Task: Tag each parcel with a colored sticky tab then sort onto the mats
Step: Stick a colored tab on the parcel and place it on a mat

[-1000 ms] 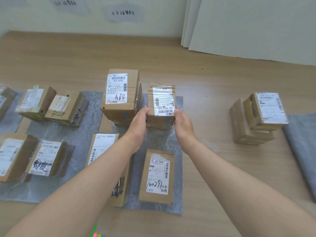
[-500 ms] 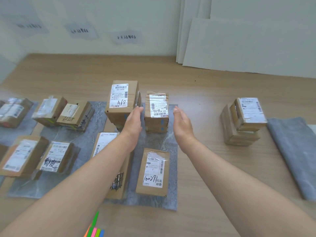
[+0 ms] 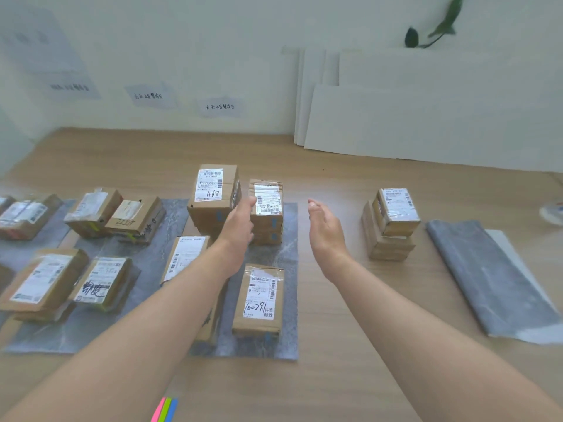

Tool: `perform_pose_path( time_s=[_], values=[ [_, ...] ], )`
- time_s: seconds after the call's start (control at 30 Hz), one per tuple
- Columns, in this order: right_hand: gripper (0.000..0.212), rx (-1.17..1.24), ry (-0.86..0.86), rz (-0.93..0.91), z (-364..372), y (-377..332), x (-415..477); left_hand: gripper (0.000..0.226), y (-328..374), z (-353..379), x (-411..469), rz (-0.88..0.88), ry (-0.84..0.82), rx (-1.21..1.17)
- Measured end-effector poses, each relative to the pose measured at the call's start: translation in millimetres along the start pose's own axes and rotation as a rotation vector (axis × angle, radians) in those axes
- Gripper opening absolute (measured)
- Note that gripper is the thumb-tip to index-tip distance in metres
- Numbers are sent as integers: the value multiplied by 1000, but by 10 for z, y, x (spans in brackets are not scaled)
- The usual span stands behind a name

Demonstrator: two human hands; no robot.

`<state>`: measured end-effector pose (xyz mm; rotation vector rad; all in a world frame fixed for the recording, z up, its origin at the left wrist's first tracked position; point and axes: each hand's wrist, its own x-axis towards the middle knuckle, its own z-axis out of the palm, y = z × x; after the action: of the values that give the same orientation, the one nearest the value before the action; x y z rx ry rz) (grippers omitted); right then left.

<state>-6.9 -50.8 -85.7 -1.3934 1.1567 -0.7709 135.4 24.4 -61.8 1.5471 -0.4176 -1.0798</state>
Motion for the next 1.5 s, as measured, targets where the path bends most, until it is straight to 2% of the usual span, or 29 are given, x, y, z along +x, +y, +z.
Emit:
perform_pose_path(
  time_s=[0.13,0.27,0.4,0.67,1.0,1.13,1.23,1.5],
  values=[
    [40,16,98,-14,-82,30,-83,54,-26,70,-23,-18,-76,16],
    [39,7,174,-6,-202,152,-146,44,-109,209,-50,-14,-144,52],
    [36,12,257,-15,-427,235,-153,58,-196,401,-35,-43,-205,83],
    [31,21,354,10,-1114,417,116,48,-277,1046,149,-44,-248,141],
    [32,23,303,65,-2044,831,767,47,-660,2048,436,-133,-178,140],
    [31,-16,346,38,-2334,1014,1043,46,-783,2405,549,-155,-161,149],
    [33,-15,372,48,-2477,1133,1221,45,-859,2632,631,-158,-152,152],
    [44,-28,244,169,-2559,1375,1484,44,-1023,2944,859,-177,-130,131]
  ],
)
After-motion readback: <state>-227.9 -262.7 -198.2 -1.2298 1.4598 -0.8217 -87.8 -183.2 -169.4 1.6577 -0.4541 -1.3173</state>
